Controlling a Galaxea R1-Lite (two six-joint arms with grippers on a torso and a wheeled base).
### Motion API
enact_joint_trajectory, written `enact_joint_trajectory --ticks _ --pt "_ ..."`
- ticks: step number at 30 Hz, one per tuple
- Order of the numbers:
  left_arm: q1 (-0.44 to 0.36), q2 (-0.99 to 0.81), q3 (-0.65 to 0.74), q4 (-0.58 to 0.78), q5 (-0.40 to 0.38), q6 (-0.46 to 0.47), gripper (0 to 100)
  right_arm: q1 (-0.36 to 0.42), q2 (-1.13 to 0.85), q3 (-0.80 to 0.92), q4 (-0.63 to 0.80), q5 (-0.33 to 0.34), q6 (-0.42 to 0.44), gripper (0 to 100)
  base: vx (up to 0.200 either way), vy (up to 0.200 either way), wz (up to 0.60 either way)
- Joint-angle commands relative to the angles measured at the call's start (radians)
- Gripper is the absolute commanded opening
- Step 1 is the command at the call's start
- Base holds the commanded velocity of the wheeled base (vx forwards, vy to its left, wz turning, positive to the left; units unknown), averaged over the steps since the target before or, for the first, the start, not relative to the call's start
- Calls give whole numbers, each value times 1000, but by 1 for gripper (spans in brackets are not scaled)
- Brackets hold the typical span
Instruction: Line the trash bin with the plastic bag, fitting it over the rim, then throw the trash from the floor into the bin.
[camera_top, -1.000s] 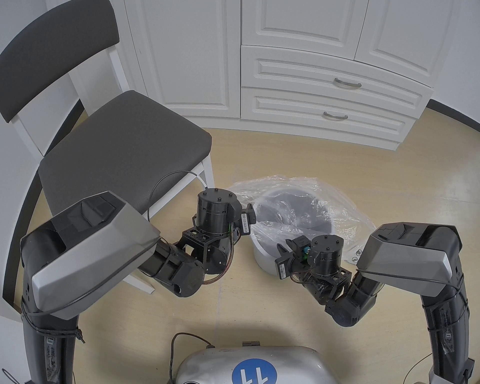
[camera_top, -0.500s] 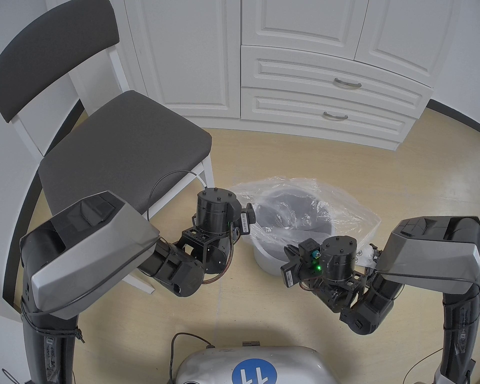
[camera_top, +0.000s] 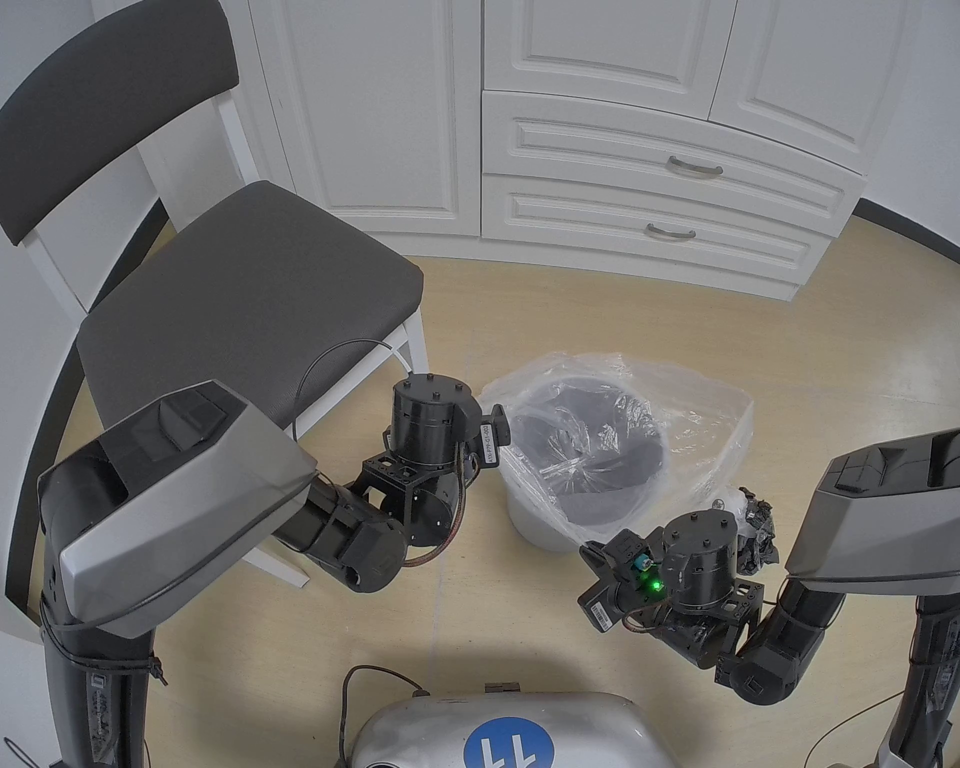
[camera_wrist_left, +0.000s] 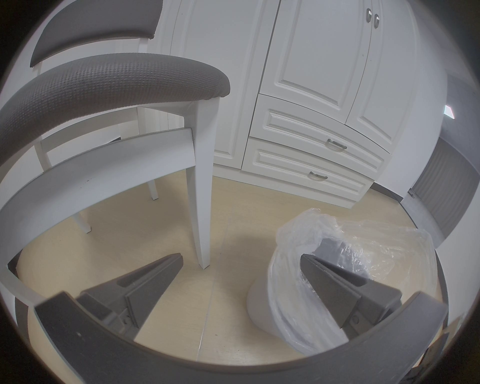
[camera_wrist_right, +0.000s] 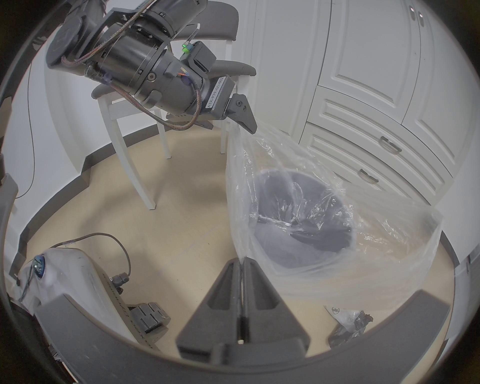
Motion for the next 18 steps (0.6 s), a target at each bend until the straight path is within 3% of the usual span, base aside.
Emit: enact_joint_trajectory --ticks 1,7,18 --pt "0 1 -1 0 1 0 100 4 139 -66 -18 -3 1 0 0 0 0" --pt "0 1 -1 0 -1 0 100 4 254 -168 -17 -11 47 0 0 0 0" --pt "-1 5 -1 0 -1 1 100 13 326 -214 -15 -12 55 0 0 0 0"
